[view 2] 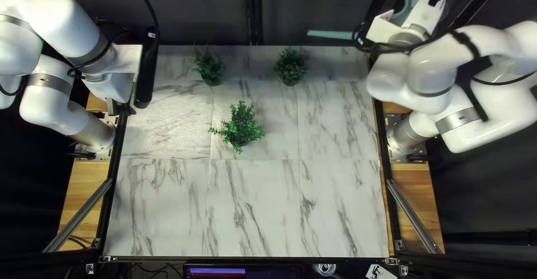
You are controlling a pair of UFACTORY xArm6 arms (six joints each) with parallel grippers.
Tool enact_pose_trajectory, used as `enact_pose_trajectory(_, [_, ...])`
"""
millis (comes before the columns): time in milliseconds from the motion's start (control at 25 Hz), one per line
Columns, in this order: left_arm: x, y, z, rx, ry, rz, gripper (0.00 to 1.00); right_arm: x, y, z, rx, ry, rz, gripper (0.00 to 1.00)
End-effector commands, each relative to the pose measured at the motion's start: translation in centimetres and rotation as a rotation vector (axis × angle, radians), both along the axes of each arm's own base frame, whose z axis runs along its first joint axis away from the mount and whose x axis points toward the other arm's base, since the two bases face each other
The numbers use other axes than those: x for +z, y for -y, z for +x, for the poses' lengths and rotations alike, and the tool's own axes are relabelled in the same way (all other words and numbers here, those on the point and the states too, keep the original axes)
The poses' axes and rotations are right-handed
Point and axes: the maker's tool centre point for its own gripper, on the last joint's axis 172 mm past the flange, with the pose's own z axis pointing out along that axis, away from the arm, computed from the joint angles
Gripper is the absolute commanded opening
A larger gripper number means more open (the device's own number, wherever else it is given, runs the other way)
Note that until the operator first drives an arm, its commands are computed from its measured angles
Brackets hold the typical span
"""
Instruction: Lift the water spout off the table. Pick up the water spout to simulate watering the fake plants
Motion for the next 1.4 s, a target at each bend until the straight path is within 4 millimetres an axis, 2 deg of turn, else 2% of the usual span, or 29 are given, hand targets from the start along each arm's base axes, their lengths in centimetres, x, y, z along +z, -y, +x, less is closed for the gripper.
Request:
enact_pose_trajectory(40, [0.0,0.0,0.0,0.0,0.0,0.0,1.0,-0.2,-0.9,0.8,0.019,-0.013,-0.014,0.0])
enact_pose_trajectory(120, [0.0,0.0,0.0,0.0,0.0,0.0,1.0,-0.5,-1.3,0.9,0.027,-0.025,-0.01,0.0])
enact_pose_trajectory(360, [0.0,0.0,0.0,0.0,0.0,0.0,1.0,-3.2,-2.5,-0.1,0.033,-0.084,0.021,0.0])
enact_pose_trajectory(600, [0.0,0.0,0.0,0.0,0.0,0.0,1.0,-5.5,-2.8,-0.1,0.029,-0.116,0.032,0.0])
enact_pose_trajectory(800, [0.0,0.0,0.0,0.0,0.0,0.0,1.0,-6.0,-2.5,0.1,0.029,-0.125,0.041,0.0])
enact_pose_trajectory(1120, [0.0,0.0,0.0,0.0,0.0,0.0,1.0,-6.7,-1.3,2.0,0.027,-0.14,0.029,0.0])
enact_pose_trajectory(1400, [0.0,0.0,0.0,0.0,0.0,0.0,1.0,-7.6,-1.1,2.1,0.011,-0.157,0.016,0.0])
